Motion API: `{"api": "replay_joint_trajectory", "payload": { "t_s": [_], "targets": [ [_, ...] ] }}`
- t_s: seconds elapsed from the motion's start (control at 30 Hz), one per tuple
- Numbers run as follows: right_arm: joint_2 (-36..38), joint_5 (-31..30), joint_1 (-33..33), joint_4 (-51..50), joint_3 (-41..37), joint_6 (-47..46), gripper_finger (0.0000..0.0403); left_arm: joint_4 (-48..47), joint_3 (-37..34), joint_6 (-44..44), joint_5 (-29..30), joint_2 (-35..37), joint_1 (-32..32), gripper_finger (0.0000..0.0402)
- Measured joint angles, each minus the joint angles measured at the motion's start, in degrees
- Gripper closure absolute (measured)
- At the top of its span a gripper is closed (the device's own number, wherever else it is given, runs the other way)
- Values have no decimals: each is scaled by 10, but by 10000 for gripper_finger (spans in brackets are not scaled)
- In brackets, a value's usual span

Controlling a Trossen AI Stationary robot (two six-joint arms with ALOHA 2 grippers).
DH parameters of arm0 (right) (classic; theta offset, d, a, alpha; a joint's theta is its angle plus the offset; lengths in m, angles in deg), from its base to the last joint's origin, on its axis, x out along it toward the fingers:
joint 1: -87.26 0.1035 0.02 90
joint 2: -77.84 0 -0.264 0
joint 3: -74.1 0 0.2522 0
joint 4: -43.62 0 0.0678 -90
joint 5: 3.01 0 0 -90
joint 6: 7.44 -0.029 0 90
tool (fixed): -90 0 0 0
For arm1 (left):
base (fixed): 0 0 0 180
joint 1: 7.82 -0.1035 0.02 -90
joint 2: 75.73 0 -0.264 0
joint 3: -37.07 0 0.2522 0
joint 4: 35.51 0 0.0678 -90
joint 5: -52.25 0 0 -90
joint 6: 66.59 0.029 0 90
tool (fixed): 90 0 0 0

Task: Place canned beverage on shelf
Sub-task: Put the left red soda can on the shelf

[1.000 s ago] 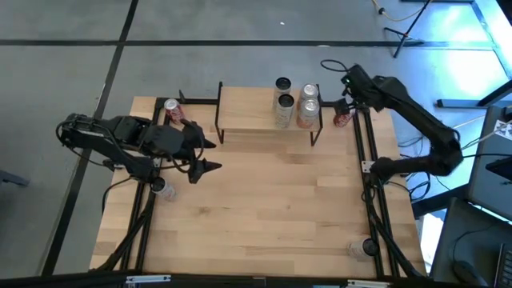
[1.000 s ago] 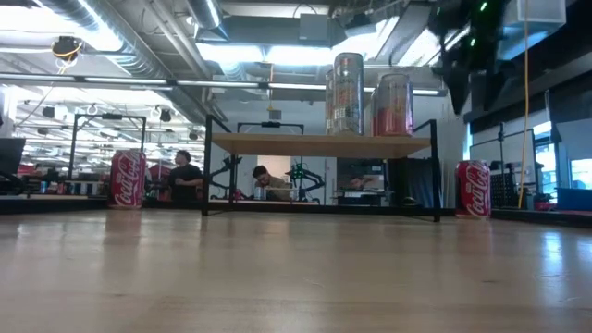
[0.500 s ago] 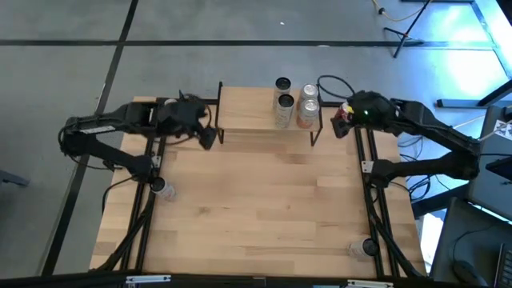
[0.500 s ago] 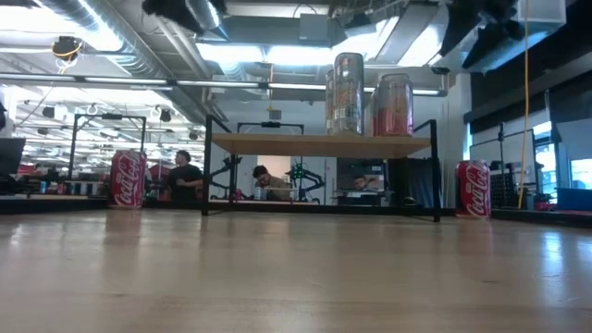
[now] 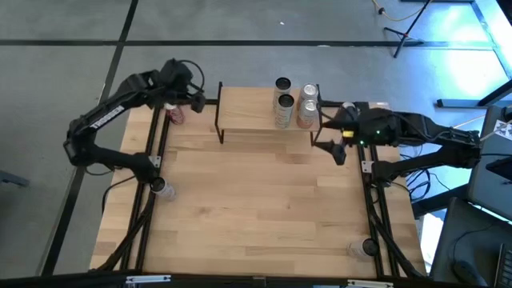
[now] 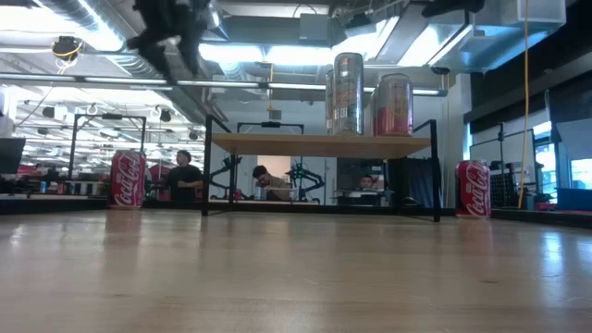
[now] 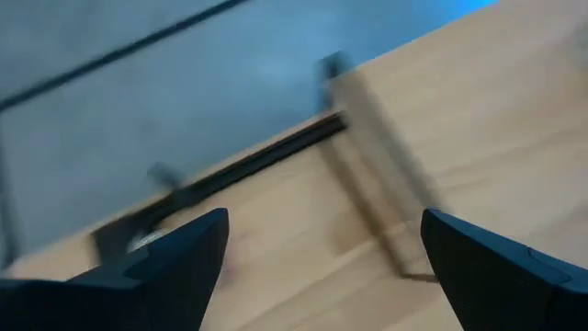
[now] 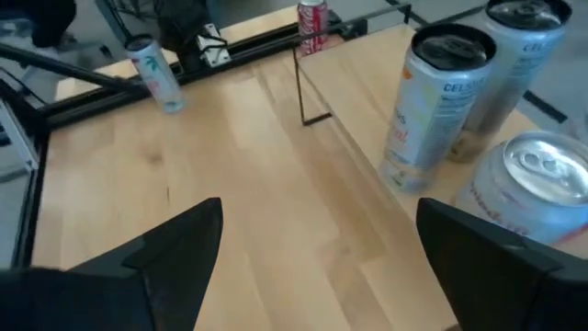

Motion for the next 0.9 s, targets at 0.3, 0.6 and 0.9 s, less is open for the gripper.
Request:
{"api": "replay_joint_trajectory", "payload": {
  "t_s": [0.3, 0.6, 0.9],
  "targets": [
    [0, -5, -1, 2, 0, 86, 52, -100, 0, -43, 57, -96, -82, 44],
    [0, -14, -1, 0, 0, 87, 52, -120, 0, -52, 102, -205, -118, 44],
    [1, -21, -1, 0, 0, 57, 52, -142, 0, -51, 144, -261, -162, 44]
  ]
}}
